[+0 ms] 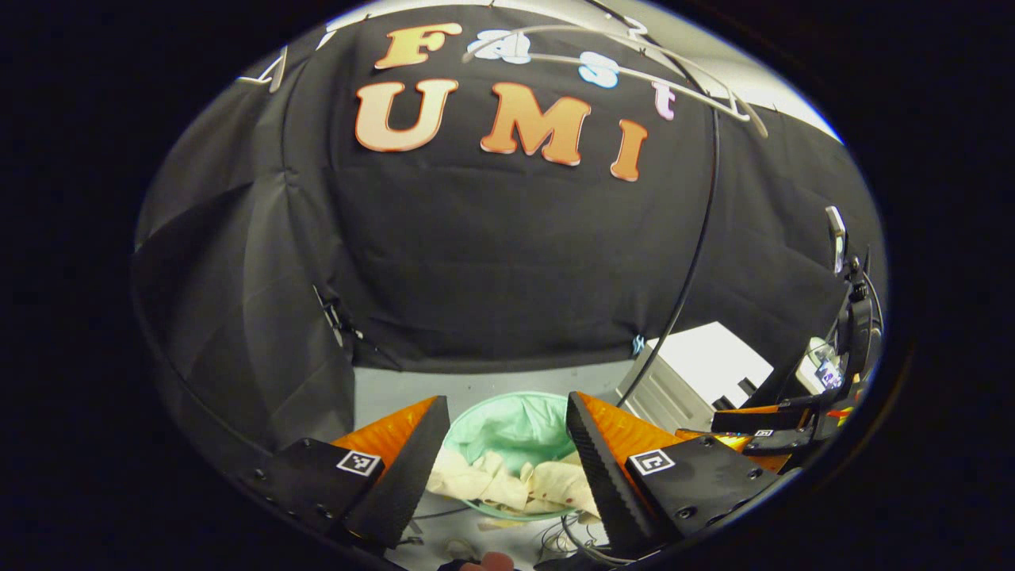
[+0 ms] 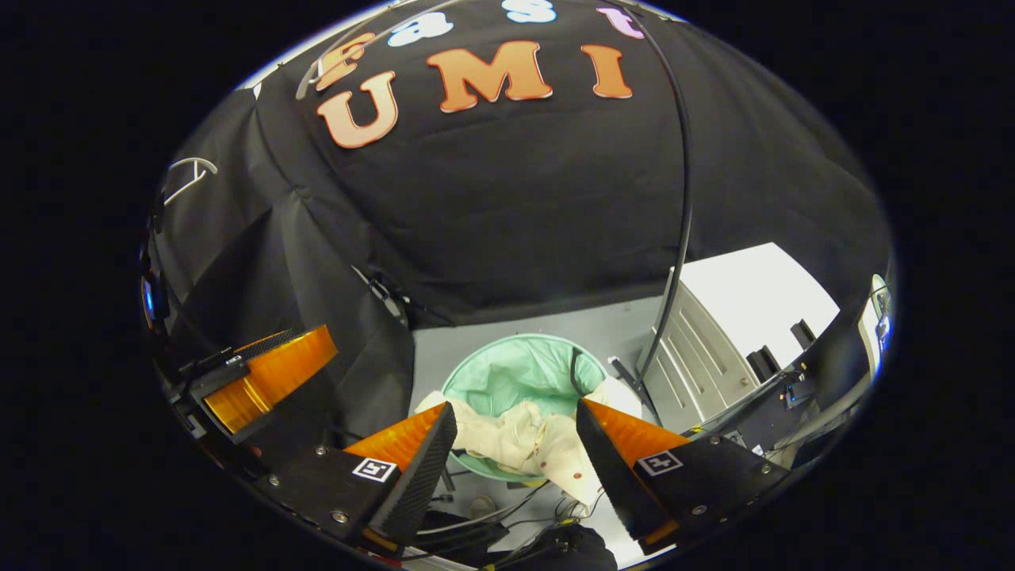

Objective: Grasp the clothes on the hanger with both hands and then place them into the laundry hamper below.

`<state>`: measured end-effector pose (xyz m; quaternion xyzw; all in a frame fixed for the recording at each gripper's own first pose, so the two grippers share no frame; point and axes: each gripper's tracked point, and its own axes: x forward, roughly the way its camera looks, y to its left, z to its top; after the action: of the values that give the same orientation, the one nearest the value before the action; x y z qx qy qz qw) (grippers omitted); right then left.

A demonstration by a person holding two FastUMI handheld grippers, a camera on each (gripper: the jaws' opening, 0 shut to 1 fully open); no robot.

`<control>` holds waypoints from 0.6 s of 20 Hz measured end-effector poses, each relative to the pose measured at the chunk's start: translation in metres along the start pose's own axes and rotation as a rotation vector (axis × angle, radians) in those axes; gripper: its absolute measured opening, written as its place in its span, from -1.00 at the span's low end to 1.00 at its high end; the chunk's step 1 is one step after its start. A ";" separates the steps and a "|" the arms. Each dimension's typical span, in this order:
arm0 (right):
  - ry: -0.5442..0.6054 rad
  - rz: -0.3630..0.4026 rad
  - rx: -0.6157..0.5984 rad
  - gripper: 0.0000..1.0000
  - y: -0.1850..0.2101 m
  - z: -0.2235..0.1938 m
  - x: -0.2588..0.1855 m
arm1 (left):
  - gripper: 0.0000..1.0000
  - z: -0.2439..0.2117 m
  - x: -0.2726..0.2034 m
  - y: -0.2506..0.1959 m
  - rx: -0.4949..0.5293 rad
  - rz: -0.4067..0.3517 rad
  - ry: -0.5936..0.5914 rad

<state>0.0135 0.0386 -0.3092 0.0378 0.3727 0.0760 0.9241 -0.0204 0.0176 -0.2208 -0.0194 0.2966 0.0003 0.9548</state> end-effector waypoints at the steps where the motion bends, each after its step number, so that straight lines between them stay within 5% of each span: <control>1: -0.030 -0.004 -0.001 0.89 -0.001 0.010 -0.009 | 0.96 0.013 -0.006 0.000 -0.004 0.000 -0.032; 10: -0.311 -0.056 -0.096 0.89 -0.004 0.126 -0.078 | 0.89 0.116 -0.059 0.008 -0.010 0.030 -0.309; 12: -0.389 -0.044 -0.100 0.89 0.006 0.151 -0.101 | 1.00 0.135 -0.068 0.016 -0.004 0.048 -0.356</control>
<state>0.0457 0.0252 -0.1309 -0.0024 0.1838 0.0654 0.9808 -0.0005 0.0393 -0.0718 -0.0137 0.1233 0.0270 0.9919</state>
